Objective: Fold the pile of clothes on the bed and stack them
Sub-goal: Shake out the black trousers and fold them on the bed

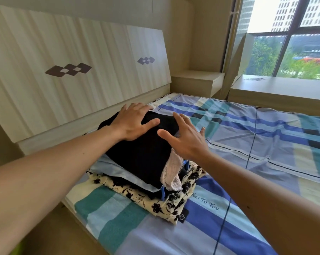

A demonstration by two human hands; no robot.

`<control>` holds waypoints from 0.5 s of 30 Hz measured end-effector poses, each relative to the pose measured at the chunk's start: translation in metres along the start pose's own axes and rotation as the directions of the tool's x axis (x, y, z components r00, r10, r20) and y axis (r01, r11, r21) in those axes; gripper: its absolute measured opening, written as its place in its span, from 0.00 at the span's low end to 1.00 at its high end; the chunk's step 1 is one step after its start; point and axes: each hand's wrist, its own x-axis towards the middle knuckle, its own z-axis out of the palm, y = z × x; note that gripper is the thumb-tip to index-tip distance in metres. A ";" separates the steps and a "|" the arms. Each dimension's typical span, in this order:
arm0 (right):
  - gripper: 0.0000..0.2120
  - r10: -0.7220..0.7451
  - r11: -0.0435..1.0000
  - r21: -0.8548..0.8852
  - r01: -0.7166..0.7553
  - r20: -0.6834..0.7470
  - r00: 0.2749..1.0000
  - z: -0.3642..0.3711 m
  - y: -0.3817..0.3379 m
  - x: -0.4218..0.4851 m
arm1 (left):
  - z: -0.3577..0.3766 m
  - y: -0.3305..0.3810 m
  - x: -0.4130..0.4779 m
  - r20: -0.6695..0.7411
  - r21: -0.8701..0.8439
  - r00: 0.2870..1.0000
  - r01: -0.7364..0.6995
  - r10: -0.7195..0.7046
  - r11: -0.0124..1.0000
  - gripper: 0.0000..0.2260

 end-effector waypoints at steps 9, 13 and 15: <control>0.35 0.142 0.988 -0.043 -0.150 -0.156 0.978 -0.080 0.089 -0.049 | 0.015 0.136 0.022 -0.050 -0.168 0.983 -0.181 0.175 0.969 0.26; 0.37 0.321 0.933 -0.085 -0.350 -0.244 0.915 -0.147 0.172 -0.103 | 0.042 0.245 0.032 -0.023 -0.321 0.969 -0.242 0.248 0.916 0.23; 0.37 0.400 0.894 -0.083 -0.441 -0.294 0.868 -0.182 0.213 -0.137 | 0.054 0.303 0.033 -0.011 -0.408 0.954 -0.279 0.301 0.869 0.24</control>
